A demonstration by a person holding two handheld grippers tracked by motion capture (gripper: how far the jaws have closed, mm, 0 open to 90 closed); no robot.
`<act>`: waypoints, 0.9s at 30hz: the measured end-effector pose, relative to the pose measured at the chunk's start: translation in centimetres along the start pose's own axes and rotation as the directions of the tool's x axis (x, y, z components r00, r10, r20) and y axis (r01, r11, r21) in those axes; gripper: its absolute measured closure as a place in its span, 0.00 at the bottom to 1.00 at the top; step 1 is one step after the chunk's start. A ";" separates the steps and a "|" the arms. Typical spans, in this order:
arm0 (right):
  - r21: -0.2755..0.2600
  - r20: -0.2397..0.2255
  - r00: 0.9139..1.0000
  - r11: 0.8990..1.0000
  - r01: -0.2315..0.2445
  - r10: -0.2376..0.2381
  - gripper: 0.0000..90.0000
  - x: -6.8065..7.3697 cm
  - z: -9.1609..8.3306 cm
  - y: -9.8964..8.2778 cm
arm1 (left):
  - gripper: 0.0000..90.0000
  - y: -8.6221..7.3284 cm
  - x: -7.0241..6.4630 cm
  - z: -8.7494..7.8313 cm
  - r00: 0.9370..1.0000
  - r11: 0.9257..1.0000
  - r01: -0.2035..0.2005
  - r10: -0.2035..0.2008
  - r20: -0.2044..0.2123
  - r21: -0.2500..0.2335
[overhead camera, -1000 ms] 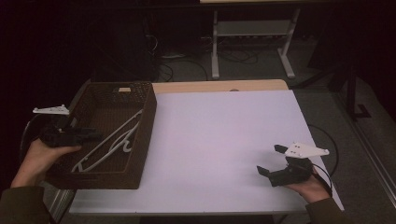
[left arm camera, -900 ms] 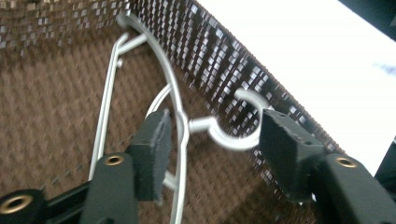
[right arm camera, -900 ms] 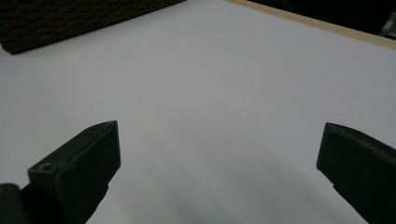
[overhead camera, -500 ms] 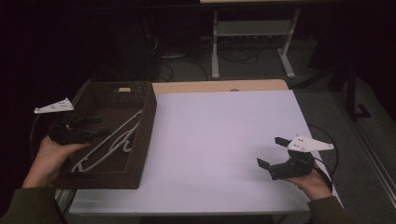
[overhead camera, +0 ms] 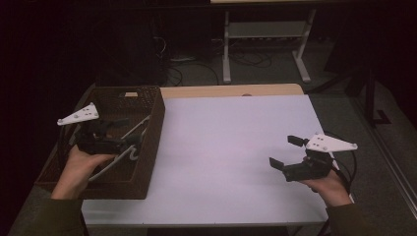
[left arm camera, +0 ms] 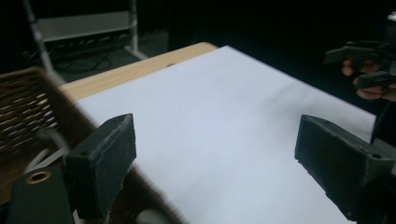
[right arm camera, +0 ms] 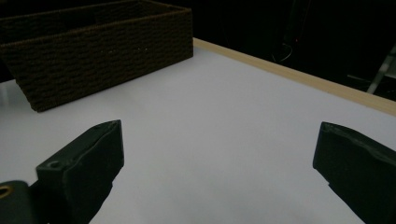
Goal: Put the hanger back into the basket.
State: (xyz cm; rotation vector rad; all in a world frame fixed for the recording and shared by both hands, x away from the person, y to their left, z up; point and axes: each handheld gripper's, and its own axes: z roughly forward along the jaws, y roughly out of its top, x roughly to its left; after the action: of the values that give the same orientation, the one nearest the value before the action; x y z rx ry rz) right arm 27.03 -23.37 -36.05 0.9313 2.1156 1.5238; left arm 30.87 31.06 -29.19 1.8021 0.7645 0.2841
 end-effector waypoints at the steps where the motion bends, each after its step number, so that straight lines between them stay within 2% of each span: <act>1: 0.000 0.000 1.000 1.000 0.000 0.000 0.01 0.0 0.0 0.0 | 0.13 0.0 -0.3 0.3 1.000 1.000 -0.004 0.004 0.005 -0.010; 2: -0.029 -0.006 1.000 1.000 -0.002 0.002 0.00 -0.1 0.0 0.5 | 0.12 -0.1 -0.7 0.8 1.000 0.999 -0.002 0.003 0.020 -0.039; 5: -0.059 -0.013 1.000 0.998 -0.011 0.010 0.00 -0.1 -0.1 1.0 | 0.12 -0.3 -1.1 1.3 1.000 0.998 -0.002 0.004 0.031 -0.058; 6: -0.080 -0.017 1.000 0.997 -0.015 0.014 0.00 0.0 0.0 1.5 | 0.12 -0.5 -1.3 1.8 0.999 0.997 0.001 0.002 0.035 -0.080; 10: -0.104 -0.027 1.000 0.995 -0.005 0.002 0.00 0.2 0.3 2.5 | 0.11 -0.8 -1.7 2.5 0.999 0.996 0.011 -0.006 0.049 -0.093; 14: -0.120 -0.029 1.000 0.993 -0.010 0.007 0.00 0.1 0.6 3.2 | 0.10 -1.3 -2.3 3.4 0.998 0.992 0.021 -0.013 0.065 -0.127; 19: -0.152 -0.025 1.000 0.988 -0.014 0.010 0.00 0.0 0.7 3.7 | 0.06 -1.6 -2.6 3.7 0.998 0.989 0.021 -0.012 0.063 -0.144; 20: -0.164 -0.026 1.000 0.986 -0.012 0.007 0.00 0.0 0.8 4.0 | 0.04 -1.8 -2.8 3.9 0.998 0.986 0.024 -0.015 0.057 -0.162; 24: -0.175 -0.026 1.000 0.985 -0.012 0.008 0.00 0.0 0.8 4.4 | 0.03 -1.9 -2.9 4.0 0.999 0.985 0.014 -0.008 0.037 -0.172; 27: -0.176 -0.026 1.000 0.984 -0.013 0.009 0.00 -0.1 0.7 4.4 | 0.01 -2.0 -3.0 4.1 0.999 0.984 0.014 -0.008 0.036 -0.180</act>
State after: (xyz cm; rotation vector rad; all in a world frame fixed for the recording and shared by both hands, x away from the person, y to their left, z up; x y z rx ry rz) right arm 28.80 -22.08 -32.17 0.8662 1.9567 1.7048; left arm 30.11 26.45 -32.04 1.6276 0.7008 0.3035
